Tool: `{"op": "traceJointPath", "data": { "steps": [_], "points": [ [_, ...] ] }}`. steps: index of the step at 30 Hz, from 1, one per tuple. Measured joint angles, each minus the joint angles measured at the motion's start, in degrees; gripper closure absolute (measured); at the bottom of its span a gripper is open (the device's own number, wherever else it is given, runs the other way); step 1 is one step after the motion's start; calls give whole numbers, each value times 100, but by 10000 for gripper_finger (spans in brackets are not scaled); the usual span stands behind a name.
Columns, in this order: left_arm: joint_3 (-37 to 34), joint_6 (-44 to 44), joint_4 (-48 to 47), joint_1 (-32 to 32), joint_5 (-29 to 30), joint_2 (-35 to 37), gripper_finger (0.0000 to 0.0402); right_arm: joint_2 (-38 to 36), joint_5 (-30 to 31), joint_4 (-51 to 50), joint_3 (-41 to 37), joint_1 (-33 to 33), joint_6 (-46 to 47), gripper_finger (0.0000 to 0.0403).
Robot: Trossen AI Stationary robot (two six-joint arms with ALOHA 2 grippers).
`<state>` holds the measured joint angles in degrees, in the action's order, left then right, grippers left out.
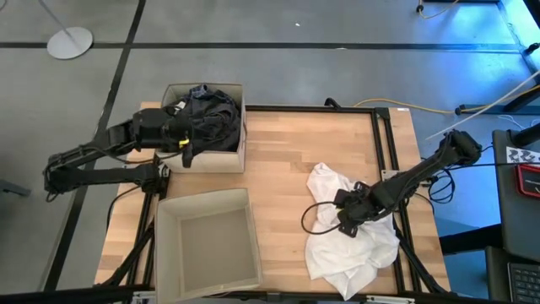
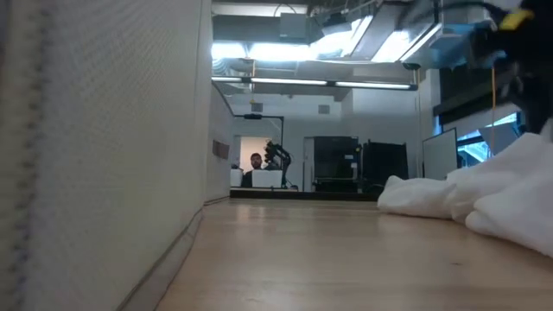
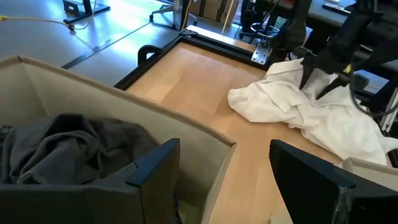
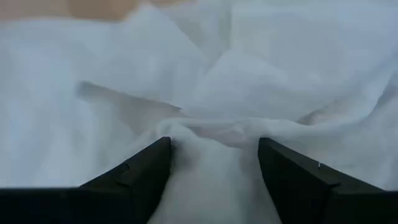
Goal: Sort clothes
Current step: Put the white long sleeve shirt into the bottom laundry organizer
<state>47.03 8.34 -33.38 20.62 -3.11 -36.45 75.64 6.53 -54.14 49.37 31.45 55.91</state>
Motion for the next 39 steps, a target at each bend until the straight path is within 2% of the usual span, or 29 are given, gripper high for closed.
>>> {"op": "traceJointPath", "data": {
  "steps": [5, 16, 21, 28, 30, 35, 39],
  "points": [
    [2, 12, 0, 0, 0, -15, 164, 0, -5, 305, -494, 1, 103, 158],
    [2, 46, -14, 4, 0, -15, 164, -42, 182, 2044, -2023, 7, 130, 164],
    [2, 66, -20, 4, 0, -35, 164, -44, 484, 2226, -2177, 7, 12, 221],
    [-24, 66, 9, 4, -2, -111, 164, 2, 1042, 2838, -2241, 5, -685, 376],
    [-79, 63, -13, 4, 0, -116, 164, 8, 1273, 3131, -2254, 3, -978, 385],
    [-86, 47, 1, 4, -2, -211, 164, 28, 1710, 4027, -2267, -1, -1843, 363],
    [-86, 40, 0, 4, -2, -297, 164, 21, 2076, 4785, -2262, -1, -2492, 387]
  ]
}}
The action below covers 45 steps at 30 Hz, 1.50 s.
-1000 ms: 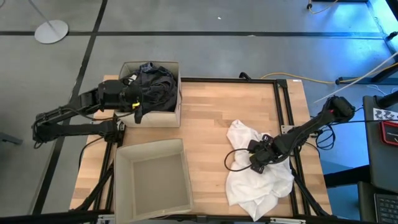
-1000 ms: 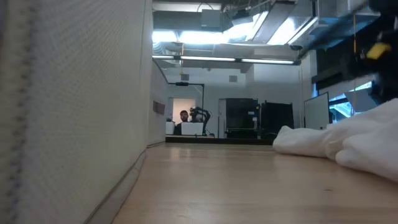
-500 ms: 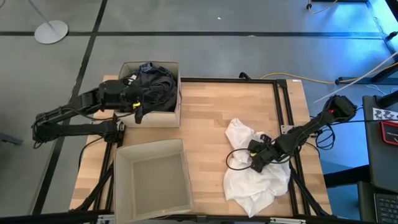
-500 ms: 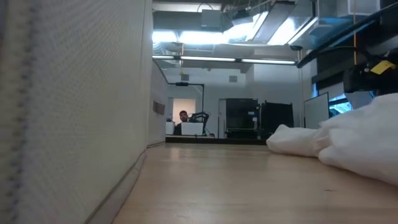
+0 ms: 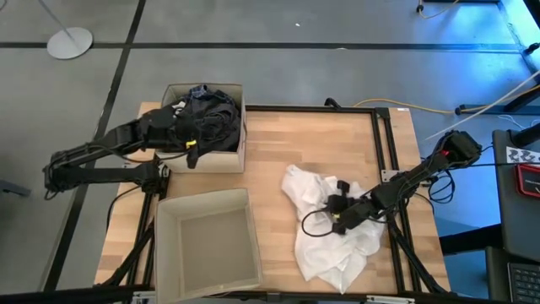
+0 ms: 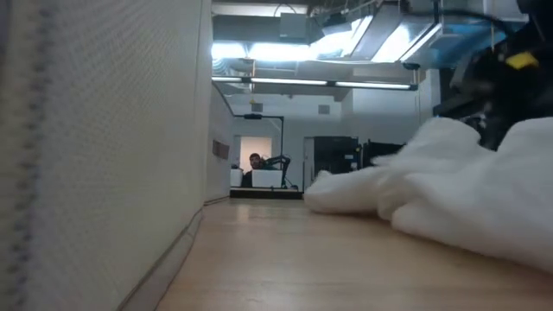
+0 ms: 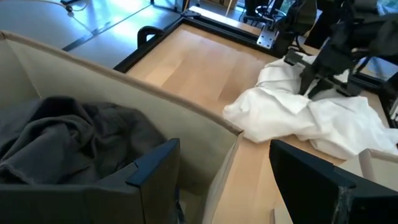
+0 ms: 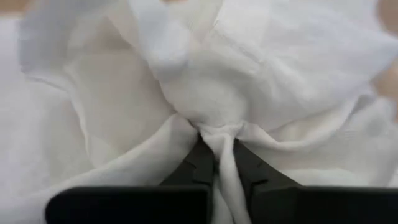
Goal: Sort clothes
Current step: Put the white long sleeve shirt into the bottom laundry organizer
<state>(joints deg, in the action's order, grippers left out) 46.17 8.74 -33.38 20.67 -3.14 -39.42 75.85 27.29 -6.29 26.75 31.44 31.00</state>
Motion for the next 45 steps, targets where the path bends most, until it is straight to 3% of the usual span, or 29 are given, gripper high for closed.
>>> {"op": "traceJointPath", "data": {
  "steps": [5, 12, 17, 27, 34, 41, 45],
  "points": [
    [0, 9, 201, 0, -2, -137, 164, -49, 602, 264, 368, 0, -715, 384],
    [2, -16, 582, -47, -2, -447, 164, -62, 1153, 8, 1614, -199, -2512, 387],
    [2, -140, 893, -89, -4, -640, 164, -67, 1232, -444, 2419, -601, -3489, 387],
    [2, 62, 1008, -85, -4, -667, 164, -69, 1261, -433, 3532, -1526, -5116, 387],
    [2, -23, 1700, -87, -18, -682, 164, -72, 879, -402, 4288, -2159, -5600, 387],
    [4, -345, 3411, -300, -515, -1113, 164, -75, -46, -342, 4471, -2649, -5700, 387],
    [4, -549, 4592, -566, -528, -1542, 164, 8, -166, -348, 4471, -2715, -5773, 387]
  ]
}}
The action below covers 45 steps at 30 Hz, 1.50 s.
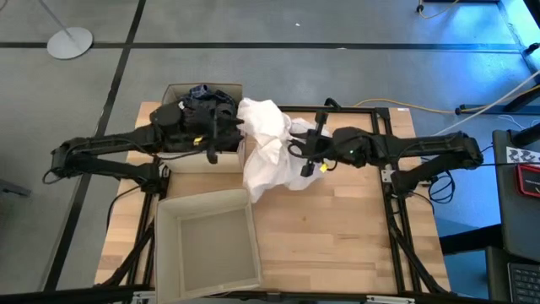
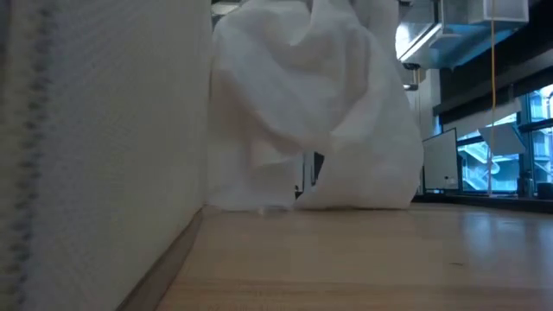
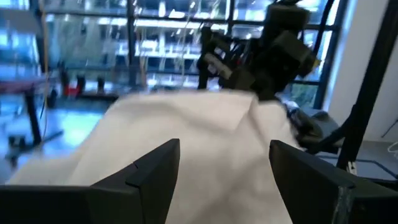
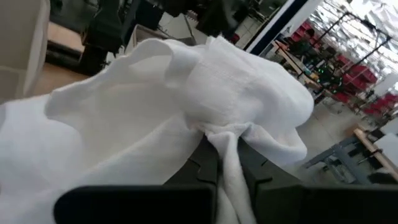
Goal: Sort clothes
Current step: Put the white long sleeve shirt into the bottom laundry organizer
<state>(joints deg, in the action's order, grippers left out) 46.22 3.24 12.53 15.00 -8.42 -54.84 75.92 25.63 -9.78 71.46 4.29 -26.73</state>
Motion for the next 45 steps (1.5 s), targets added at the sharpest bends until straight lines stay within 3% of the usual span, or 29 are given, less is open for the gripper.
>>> {"op": "traceJointPath", "data": {
  "steps": [5, 14, 19, 34, 45],
  "points": [
    [83, -372, 665, -358, 1, -548, 164, 228, -85, 132, 0, 2, -210, 387],
    [530, -1439, 450, -905, 645, -1185, 164, 534, -136, 213, 0, 17, -215, 387],
    [535, -1825, 426, -974, 1068, -1341, 164, 537, -726, 312, 0, 17, -228, 387],
    [546, -1414, 371, -970, 836, -1684, 164, 605, -1336, 1553, -17, 13, -942, 386],
    [546, -1038, 1116, -969, 357, -1701, 180, 669, -1930, 2667, -17, 15, -1101, 386]
  ]
}}
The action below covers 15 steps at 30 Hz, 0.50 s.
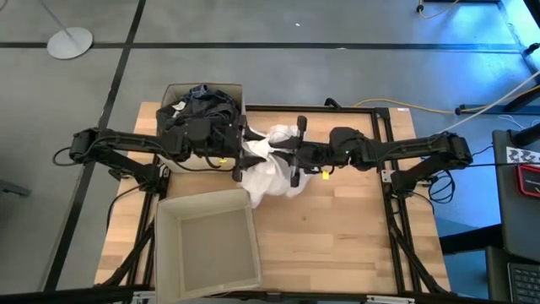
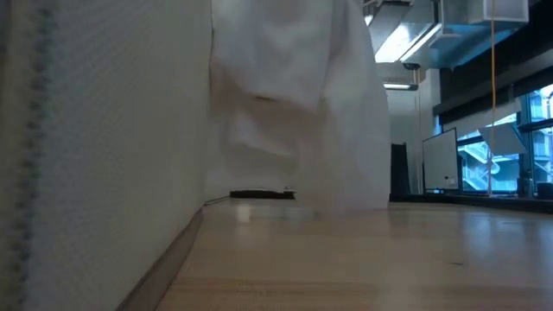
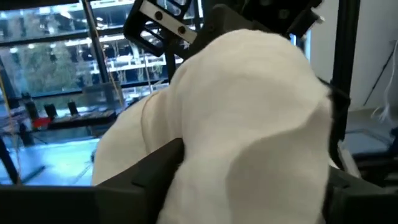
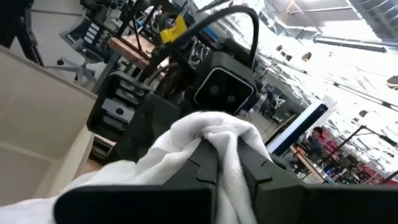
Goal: Sort clothes
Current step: Put the white long sleeve shirt into the bottom laundry organizer
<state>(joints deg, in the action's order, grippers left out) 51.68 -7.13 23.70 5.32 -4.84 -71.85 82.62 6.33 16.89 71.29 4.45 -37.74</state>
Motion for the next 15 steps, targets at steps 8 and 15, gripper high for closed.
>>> {"op": "traceJointPath", "data": {
  "steps": [8, 15],
  "points": [
    [-13, 264, -24, 31, -152, 0, 322, 93, 11, 119, 11, 2, 77, 377],
    [-13, 182, -10, 31, -217, -5, 371, 91, 9, 128, 16, 2, 964, 307]
  ]
}}
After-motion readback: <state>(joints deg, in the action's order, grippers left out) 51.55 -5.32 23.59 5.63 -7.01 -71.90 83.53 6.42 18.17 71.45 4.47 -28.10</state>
